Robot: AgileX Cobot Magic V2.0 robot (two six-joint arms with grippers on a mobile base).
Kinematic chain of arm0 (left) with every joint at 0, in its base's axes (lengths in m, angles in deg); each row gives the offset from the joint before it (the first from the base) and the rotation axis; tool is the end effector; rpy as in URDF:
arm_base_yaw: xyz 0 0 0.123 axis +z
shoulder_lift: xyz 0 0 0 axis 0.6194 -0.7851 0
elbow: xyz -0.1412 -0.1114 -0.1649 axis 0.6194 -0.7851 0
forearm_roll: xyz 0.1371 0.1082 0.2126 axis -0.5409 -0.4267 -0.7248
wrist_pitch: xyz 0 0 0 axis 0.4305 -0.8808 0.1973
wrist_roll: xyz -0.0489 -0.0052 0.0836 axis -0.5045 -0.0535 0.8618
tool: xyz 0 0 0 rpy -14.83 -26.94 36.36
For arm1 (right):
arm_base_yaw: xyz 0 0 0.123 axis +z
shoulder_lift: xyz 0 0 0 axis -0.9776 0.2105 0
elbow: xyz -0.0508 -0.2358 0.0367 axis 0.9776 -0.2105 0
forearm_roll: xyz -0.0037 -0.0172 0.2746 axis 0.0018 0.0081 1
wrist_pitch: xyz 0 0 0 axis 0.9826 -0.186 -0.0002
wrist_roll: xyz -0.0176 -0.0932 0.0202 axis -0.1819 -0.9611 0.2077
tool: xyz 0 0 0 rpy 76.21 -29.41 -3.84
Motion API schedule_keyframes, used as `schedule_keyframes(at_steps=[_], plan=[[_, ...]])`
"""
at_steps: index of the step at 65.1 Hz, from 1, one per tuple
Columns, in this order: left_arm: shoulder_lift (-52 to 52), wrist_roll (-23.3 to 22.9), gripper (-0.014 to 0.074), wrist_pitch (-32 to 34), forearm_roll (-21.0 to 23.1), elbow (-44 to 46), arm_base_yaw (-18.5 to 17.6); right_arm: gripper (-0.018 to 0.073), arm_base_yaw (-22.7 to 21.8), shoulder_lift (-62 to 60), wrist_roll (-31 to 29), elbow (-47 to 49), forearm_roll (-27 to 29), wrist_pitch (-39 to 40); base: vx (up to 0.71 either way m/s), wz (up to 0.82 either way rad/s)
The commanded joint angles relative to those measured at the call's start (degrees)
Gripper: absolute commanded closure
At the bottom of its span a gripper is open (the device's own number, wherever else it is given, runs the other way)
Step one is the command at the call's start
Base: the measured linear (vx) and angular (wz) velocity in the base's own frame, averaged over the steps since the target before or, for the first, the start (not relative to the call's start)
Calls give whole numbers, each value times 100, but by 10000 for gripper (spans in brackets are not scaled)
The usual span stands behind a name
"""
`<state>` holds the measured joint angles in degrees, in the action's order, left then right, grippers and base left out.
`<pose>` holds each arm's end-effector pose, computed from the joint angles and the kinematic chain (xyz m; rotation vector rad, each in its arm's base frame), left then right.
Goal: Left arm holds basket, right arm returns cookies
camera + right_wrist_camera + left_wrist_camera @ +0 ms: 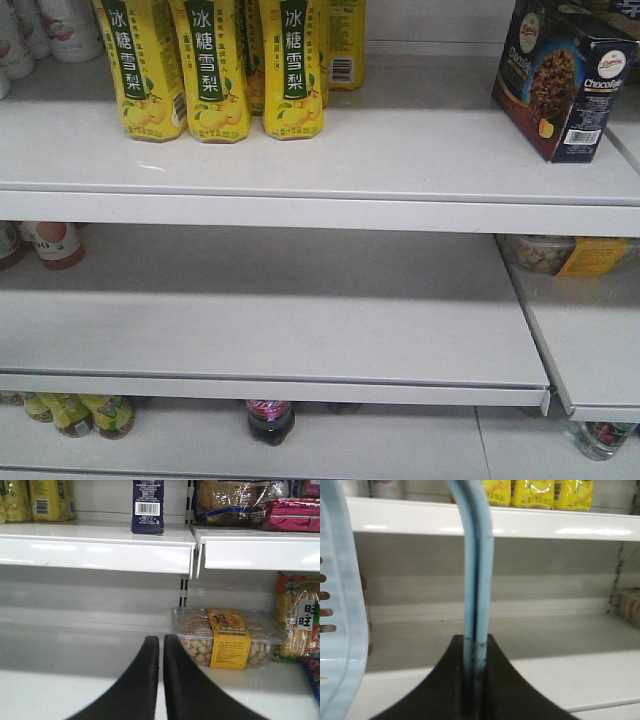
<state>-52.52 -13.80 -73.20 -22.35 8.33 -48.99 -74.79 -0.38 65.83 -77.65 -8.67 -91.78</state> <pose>0.1279 -0.0238 0.1958 0.0857 1.5743 -0.2017 0.1194 0.0035 0.2341 -0.0345 1.5868 0.0040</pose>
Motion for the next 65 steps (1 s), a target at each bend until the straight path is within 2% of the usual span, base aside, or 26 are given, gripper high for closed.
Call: schedule_keyframes(at_steps=[1, 13, 30, 65], plan=[[105, 62, 596, 533, -242, 156, 147, 567, -24, 134, 12, 154, -38, 446, 0, 0], [244, -84, 596, 200, -216, 156, 405, 566, -24, 134, 12, 154, -38, 446, 0, 0], [244, -194, 596, 179, -216, 156, 735, 566, -24, 134, 12, 154, -38, 446, 0, 0], [239, -188, 596, 173, -215, 156, 766, 566, -24, 134, 12, 154, -38, 446, 0, 0]])
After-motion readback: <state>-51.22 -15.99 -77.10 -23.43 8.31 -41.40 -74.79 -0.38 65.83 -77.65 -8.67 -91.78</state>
